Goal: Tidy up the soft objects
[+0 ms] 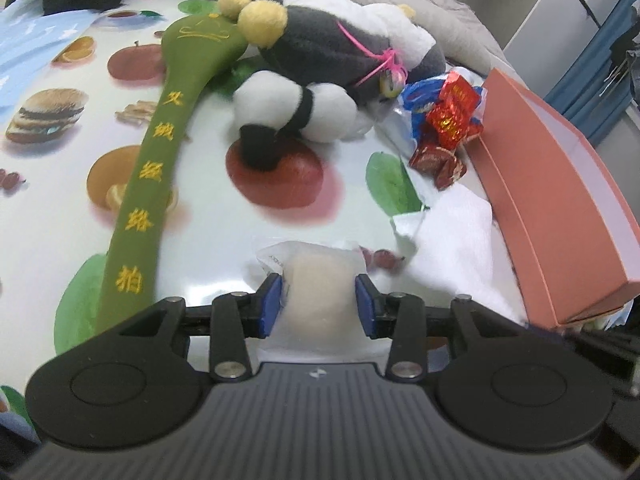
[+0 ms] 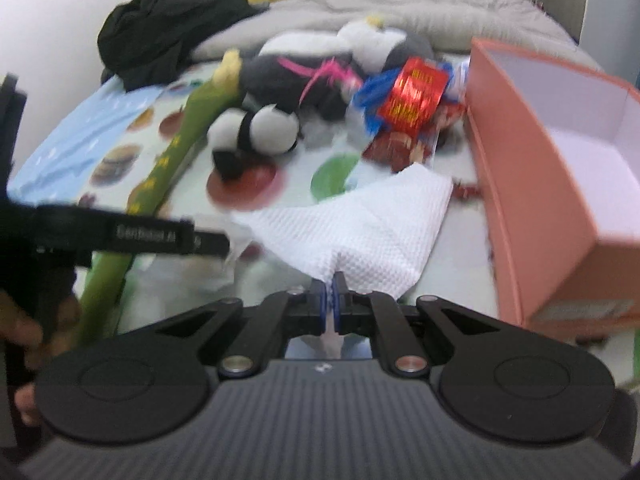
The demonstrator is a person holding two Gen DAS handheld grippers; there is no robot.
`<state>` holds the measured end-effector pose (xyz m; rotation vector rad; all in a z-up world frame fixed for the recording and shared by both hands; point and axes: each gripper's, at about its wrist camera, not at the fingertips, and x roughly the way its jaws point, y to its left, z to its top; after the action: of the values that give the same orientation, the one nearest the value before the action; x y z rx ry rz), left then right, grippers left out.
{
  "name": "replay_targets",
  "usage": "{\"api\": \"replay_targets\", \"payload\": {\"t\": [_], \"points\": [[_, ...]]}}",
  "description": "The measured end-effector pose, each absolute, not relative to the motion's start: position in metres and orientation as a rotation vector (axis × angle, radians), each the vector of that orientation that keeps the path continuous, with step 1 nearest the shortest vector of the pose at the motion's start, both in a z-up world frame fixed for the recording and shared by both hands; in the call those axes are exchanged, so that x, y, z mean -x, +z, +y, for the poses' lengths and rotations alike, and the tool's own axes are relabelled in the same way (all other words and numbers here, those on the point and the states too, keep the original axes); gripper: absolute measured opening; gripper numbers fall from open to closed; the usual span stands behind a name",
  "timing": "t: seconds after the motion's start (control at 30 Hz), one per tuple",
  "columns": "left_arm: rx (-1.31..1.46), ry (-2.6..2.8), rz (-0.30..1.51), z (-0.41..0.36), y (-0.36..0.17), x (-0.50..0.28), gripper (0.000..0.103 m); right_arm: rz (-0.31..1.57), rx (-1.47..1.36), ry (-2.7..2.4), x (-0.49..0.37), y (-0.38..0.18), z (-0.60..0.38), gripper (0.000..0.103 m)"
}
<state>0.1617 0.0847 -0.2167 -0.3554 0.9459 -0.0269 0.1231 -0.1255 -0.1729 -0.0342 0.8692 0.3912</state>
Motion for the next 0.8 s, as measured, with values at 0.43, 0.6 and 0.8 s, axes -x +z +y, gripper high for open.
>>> {"api": "replay_targets", "payload": {"t": [0.43, 0.6, 0.8], "points": [[0.356, -0.035, 0.915, 0.090, -0.219, -0.158, 0.070, 0.853, -0.078, 0.409, -0.134, -0.168, -0.138, 0.066], [0.347, -0.026, 0.932, 0.091, -0.223, -0.158, 0.069, 0.862, -0.059, 0.355, -0.154, -0.184, -0.141, 0.066], [0.320, -0.043, 0.961, 0.084, -0.228, -0.153, 0.063, 0.902, 0.030, 0.332, -0.169, -0.211, -0.136, 0.067]]}}
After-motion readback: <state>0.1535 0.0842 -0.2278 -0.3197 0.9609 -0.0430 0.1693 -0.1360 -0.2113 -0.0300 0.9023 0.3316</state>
